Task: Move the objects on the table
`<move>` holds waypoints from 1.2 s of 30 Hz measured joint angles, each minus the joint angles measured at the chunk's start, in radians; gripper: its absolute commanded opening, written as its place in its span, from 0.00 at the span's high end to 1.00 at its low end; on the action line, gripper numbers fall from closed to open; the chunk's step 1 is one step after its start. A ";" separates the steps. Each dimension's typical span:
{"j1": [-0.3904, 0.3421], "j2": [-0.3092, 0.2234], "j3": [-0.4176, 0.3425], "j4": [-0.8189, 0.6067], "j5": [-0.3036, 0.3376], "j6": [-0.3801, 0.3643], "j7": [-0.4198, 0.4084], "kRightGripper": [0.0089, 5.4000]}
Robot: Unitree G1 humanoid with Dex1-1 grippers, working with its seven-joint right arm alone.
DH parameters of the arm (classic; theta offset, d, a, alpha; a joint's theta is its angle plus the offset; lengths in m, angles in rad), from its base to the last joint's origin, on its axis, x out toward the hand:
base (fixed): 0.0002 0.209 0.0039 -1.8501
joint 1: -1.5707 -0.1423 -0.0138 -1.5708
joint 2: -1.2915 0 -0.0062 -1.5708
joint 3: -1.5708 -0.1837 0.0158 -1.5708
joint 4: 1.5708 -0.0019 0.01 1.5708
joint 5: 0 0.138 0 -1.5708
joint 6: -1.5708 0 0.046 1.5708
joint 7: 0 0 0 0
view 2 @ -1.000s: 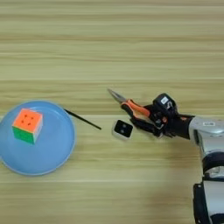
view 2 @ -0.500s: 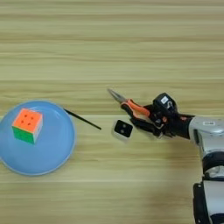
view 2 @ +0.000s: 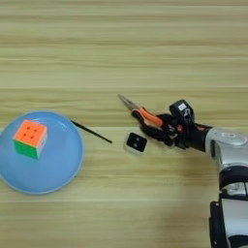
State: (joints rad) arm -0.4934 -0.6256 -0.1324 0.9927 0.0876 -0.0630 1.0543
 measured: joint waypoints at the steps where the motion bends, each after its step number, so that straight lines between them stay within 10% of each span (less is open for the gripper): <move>1: 0.000 0.001 -0.003 -0.012 0.007 0.011 0.001 0.37; 16: 0.043 0.014 -0.034 -0.251 0.088 0.123 0.021 0.37; 25: 0.227 0.063 0.003 -0.645 0.134 0.262 0.043 0.37; 36: 0.282 0.088 0.066 -0.902 0.134 0.366 0.002 0.37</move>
State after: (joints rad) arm -0.2112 -0.5372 -0.0660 0.0911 0.2213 0.3031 1.0566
